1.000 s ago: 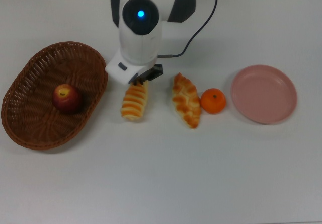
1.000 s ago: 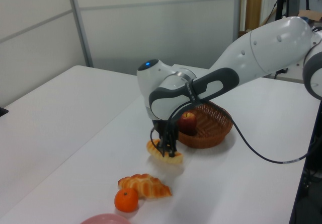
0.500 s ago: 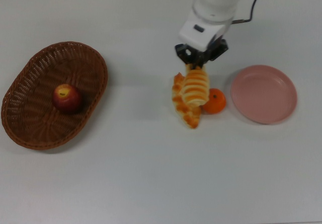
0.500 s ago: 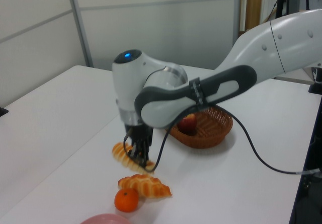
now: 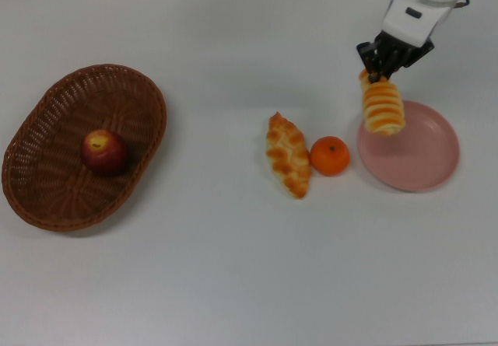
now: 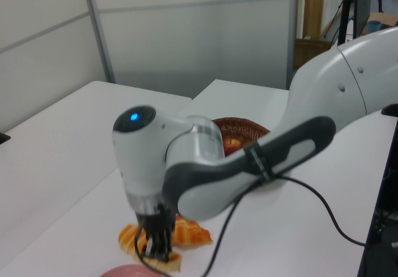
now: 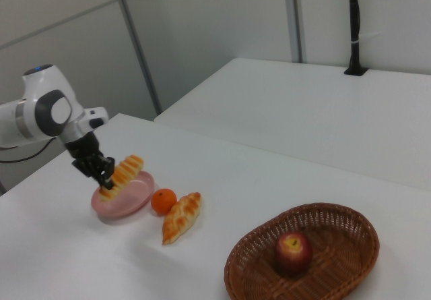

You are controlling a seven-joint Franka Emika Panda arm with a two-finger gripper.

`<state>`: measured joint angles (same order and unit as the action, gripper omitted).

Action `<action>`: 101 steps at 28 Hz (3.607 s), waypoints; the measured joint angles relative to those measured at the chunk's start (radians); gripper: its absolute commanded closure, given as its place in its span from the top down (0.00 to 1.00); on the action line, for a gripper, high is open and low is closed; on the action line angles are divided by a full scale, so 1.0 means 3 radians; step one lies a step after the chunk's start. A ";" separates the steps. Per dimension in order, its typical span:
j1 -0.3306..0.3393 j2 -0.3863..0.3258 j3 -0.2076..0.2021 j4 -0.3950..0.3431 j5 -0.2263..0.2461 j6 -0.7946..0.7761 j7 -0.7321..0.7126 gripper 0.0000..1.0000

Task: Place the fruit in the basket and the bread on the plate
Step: 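Carry the striped roll onto the pink plate and release, then move the gripper to the mandarin orange and grasp it, then carry the mandarin over the basket and release it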

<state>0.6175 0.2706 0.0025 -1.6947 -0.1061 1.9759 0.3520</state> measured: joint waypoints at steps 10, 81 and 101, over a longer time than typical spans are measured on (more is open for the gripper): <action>0.0115 0.0212 0.0168 0.0015 -0.0103 0.0000 0.0168 0.22; -0.0732 0.0808 0.0156 0.0305 -0.0195 0.0525 -0.0069 0.85; -0.0817 0.0837 0.0155 0.0454 -0.0202 0.0561 -0.0081 0.32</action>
<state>0.3723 0.5216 0.0489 -1.5586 -0.1668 2.1443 0.3278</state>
